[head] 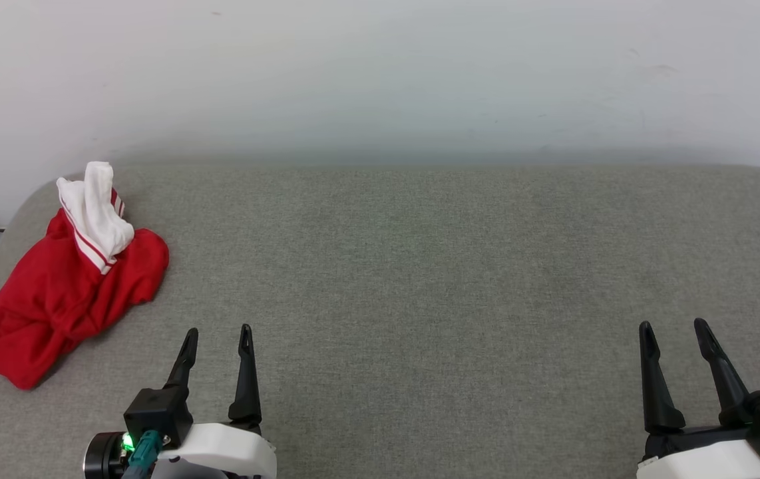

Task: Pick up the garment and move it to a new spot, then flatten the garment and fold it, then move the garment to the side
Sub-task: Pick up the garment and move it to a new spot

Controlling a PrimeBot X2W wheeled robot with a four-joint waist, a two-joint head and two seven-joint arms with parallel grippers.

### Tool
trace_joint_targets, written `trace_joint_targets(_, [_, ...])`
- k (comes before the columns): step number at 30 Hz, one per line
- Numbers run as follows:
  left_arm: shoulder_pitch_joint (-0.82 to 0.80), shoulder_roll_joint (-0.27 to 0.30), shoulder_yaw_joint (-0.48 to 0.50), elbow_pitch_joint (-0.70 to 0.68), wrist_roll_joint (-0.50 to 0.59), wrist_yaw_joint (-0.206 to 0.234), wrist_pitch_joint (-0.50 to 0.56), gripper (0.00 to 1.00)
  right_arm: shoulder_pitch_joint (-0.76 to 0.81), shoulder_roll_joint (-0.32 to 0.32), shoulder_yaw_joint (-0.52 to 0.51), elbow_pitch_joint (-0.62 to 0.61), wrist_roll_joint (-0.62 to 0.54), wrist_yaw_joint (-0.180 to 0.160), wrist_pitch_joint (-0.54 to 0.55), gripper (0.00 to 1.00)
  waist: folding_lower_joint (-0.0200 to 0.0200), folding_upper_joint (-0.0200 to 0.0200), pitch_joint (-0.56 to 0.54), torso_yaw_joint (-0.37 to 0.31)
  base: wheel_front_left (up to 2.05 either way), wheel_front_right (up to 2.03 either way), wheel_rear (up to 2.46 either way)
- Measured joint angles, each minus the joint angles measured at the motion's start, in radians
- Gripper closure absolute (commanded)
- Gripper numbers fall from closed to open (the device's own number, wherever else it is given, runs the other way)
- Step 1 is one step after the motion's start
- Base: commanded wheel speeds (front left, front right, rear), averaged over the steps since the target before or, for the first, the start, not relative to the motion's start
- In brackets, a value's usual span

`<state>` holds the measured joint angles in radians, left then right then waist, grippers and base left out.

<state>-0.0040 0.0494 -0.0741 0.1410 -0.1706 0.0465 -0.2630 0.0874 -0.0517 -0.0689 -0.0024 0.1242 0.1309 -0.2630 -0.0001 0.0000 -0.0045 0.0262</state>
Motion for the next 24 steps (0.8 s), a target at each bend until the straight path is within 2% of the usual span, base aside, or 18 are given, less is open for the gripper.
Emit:
trace_joint_targets(9, [-0.001, 0.000, 0.005, 0.004, -0.003, -0.002, 0.000, 0.00, 0.010, 0.000, 0.004, 0.000, 0.007, 0.000, 0.000, 0.00, 0.0001, 0.0000, 0.000, 0.044, 0.00, 0.00, 0.00])
trace_joint_targets(24, [0.000, 0.000, 0.035, 0.016, 0.003, -0.008, 0.000, 0.00, 0.015, 0.000, 0.014, 0.003, 0.016, 0.000, 0.000, 0.00, 0.0001, 0.0000, -0.003, 0.205, 0.00, 0.00, 0.00])
